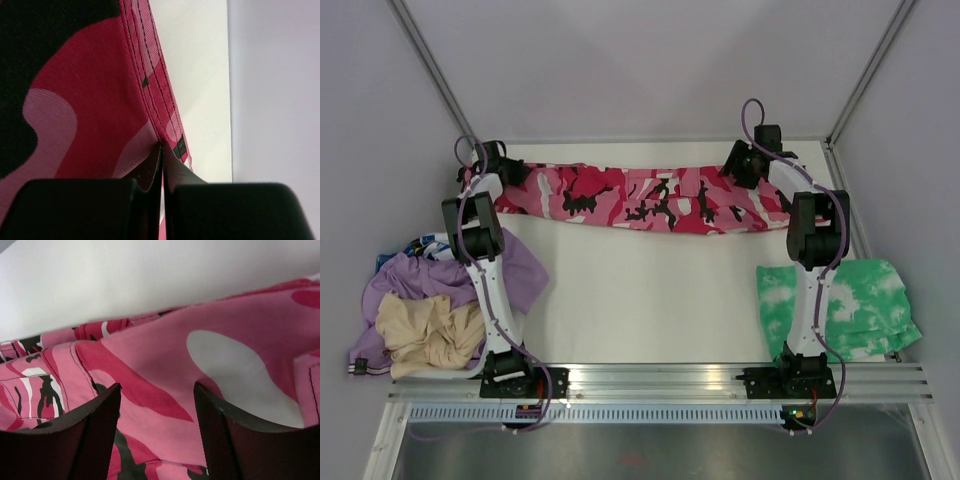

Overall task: Fold and stack the trousers
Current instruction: Fold the trousers

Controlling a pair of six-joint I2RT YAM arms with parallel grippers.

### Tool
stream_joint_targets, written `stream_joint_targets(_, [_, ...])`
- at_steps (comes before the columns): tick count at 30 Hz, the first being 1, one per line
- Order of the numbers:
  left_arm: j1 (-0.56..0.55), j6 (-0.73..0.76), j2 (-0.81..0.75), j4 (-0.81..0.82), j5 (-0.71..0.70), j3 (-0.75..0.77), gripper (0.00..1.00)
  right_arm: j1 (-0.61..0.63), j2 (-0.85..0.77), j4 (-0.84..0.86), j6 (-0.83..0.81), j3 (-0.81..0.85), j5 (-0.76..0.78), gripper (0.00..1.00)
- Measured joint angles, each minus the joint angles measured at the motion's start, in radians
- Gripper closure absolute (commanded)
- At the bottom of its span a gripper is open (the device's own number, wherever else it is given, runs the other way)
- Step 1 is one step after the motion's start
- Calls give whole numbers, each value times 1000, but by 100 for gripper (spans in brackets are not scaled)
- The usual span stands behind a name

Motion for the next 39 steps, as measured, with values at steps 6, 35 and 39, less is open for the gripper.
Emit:
stream_joint_targets(6, [14,0,43,84,68,28,98,1,29,21,10,42,-3,32])
stream_joint_targets(35, [171,-68,-201,269,-120,-386,98,-82,103,-1,-7,105,4,30])
stream_joint_targets(39, [173,-121,-172,252,-119,-365,98,-91,86,-18,22,98,20,28])
